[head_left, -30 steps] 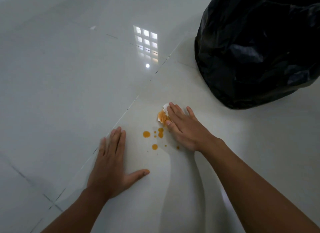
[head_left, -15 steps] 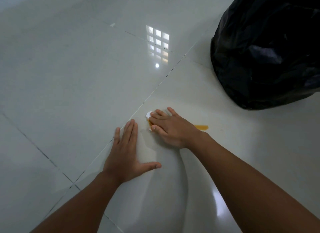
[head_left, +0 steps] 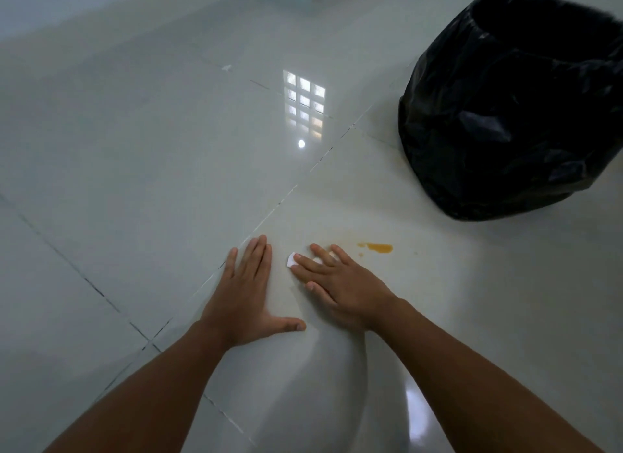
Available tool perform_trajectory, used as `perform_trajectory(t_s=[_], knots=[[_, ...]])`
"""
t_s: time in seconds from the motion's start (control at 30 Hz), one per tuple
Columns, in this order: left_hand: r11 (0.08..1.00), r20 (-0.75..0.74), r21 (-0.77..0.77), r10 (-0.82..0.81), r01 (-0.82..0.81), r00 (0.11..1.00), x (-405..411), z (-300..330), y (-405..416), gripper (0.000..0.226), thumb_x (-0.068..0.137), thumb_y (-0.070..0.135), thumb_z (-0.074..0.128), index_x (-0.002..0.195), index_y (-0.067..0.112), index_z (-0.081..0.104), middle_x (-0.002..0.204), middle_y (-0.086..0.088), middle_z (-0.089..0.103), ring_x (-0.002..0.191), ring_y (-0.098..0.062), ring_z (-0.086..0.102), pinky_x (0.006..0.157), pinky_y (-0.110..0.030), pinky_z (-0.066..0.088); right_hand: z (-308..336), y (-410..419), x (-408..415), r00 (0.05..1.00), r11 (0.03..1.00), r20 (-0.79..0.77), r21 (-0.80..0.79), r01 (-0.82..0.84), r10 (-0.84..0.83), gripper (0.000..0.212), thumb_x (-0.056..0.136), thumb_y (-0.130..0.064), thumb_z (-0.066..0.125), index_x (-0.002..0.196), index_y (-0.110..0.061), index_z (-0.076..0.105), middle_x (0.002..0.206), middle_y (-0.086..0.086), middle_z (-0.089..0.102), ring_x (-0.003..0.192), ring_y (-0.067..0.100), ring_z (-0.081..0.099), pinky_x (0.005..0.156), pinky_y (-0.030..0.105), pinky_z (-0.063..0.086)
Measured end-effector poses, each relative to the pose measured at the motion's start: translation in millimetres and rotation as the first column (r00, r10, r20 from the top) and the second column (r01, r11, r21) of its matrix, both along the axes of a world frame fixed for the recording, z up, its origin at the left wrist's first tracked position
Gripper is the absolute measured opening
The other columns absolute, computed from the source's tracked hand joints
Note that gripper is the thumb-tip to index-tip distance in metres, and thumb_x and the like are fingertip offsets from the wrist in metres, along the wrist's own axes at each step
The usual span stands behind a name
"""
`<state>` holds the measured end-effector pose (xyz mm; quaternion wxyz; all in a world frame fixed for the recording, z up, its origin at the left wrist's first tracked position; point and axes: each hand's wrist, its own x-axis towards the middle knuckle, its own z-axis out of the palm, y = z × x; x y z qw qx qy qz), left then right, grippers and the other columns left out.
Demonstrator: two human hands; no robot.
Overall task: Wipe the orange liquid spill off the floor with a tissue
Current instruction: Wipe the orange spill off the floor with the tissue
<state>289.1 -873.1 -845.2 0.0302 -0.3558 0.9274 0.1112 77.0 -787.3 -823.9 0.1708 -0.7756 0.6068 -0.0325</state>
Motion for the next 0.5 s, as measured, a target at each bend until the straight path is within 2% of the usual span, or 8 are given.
perform_trajectory(t_s=[0.2, 0.37, 0.5], knots=[[0.998, 0.053, -0.014, -0.053, 0.054, 0.997, 1, 1, -2, 0.154, 0.051, 0.108, 0.027, 0.156, -0.001, -0.001, 0.166, -0.014, -0.01, 0.153, -0.024, -0.014, 0.123, -0.054, 0.0, -1, 28, -7, 0.999, 1.0, 0.041, 0.026, 0.009, -0.01, 0.05, 0.107, -0.032, 0.026, 0.156, -0.023, 0.02, 0.164, -0.006, 0.015, 0.152, 0.019, 0.003, 0.123, 0.037, 0.002], [0.998, 0.026, -0.002, -0.064, 0.064, 0.998, 3, 2, -3, 0.151, 0.053, 0.107, 0.031, 0.156, 0.001, 0.001, 0.166, -0.013, -0.009, 0.153, -0.022, -0.013, 0.124, -0.051, 0.001, 3, 24, -9, 0.996, 0.994, 0.044, 0.066, -0.082, 0.079, 0.053, 0.107, -0.039, 0.022, 0.157, -0.025, 0.015, 0.165, -0.008, 0.009, 0.152, 0.018, -0.003, 0.12, 0.032, -0.005], [0.999, -0.008, -0.003, -0.032, 0.032, 0.999, 3, 1, 0, 0.148, 0.056, 0.105, 0.033, 0.156, 0.001, 0.007, 0.167, -0.013, -0.002, 0.154, -0.022, -0.008, 0.124, -0.051, 0.004, 0, 19, -6, 0.989, 0.988, 0.009, 0.052, -0.145, 0.144, 0.052, 0.107, -0.039, 0.022, 0.157, -0.026, 0.018, 0.164, -0.007, 0.012, 0.152, 0.019, -0.002, 0.122, 0.036, -0.003]])
